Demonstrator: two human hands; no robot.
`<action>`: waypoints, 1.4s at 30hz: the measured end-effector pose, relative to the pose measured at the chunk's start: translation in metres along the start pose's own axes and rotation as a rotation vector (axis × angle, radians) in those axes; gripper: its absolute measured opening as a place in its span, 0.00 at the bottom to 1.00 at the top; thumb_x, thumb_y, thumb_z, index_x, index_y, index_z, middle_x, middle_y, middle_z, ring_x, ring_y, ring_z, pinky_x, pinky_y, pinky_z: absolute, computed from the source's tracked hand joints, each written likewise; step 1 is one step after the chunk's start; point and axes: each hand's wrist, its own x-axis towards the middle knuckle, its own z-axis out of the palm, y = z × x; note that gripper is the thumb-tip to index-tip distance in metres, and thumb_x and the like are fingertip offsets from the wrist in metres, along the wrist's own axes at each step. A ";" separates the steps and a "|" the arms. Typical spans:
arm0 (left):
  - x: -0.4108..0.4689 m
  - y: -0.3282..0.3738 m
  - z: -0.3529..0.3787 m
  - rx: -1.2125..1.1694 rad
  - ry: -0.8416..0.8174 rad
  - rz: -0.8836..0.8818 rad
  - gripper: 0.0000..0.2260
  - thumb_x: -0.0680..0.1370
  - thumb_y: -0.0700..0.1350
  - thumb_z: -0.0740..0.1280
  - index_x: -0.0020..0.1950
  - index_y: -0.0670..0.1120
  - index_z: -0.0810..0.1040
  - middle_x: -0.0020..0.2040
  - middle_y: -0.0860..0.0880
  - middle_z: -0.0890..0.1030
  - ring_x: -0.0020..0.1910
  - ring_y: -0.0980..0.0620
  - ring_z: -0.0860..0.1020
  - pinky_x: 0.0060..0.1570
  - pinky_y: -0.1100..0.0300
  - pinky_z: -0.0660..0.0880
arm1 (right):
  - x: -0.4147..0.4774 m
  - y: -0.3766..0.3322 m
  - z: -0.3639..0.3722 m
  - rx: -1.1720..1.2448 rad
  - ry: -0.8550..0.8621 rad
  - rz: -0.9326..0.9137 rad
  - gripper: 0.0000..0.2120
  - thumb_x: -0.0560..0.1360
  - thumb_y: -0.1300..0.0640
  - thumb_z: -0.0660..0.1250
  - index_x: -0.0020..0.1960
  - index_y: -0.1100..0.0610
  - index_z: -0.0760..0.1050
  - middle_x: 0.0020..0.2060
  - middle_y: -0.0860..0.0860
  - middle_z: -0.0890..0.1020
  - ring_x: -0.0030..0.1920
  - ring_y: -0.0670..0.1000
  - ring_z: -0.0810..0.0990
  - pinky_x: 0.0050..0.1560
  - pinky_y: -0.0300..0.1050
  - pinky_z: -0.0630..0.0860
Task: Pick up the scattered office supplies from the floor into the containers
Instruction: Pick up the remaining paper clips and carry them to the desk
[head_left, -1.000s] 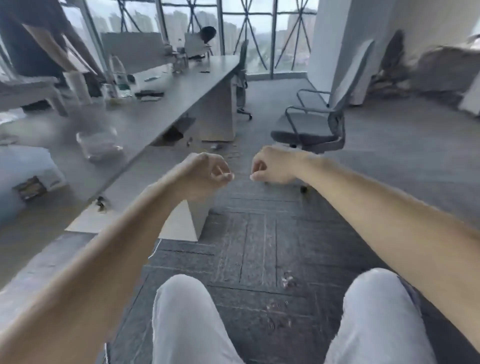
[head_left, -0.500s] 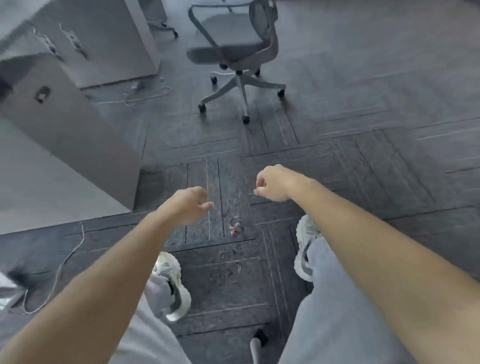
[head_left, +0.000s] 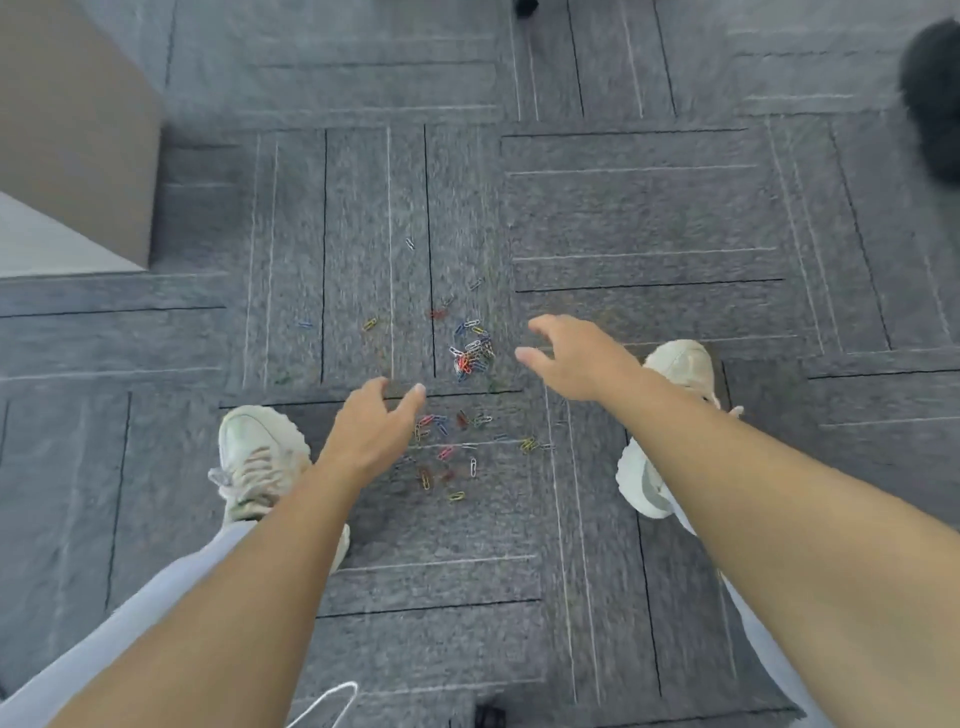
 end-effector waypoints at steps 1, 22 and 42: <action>0.004 -0.016 0.018 0.012 0.001 -0.016 0.36 0.80 0.65 0.57 0.79 0.42 0.58 0.78 0.43 0.62 0.76 0.43 0.62 0.73 0.47 0.60 | 0.007 0.009 0.022 -0.002 -0.009 0.009 0.31 0.81 0.39 0.57 0.79 0.55 0.58 0.76 0.54 0.64 0.75 0.56 0.64 0.72 0.56 0.65; 0.134 -0.100 0.208 0.490 0.394 0.332 0.35 0.80 0.61 0.50 0.80 0.40 0.49 0.81 0.43 0.49 0.80 0.44 0.47 0.77 0.43 0.45 | 0.100 0.074 0.263 -0.328 0.354 -0.418 0.35 0.81 0.45 0.55 0.78 0.68 0.53 0.78 0.64 0.53 0.79 0.62 0.50 0.77 0.59 0.52; 0.200 -0.110 0.116 0.462 0.431 0.276 0.37 0.80 0.65 0.45 0.81 0.43 0.41 0.81 0.43 0.40 0.79 0.47 0.38 0.77 0.50 0.36 | 0.140 0.025 0.251 -0.199 0.389 -0.152 0.41 0.80 0.38 0.50 0.79 0.66 0.44 0.79 0.63 0.44 0.79 0.60 0.41 0.78 0.61 0.45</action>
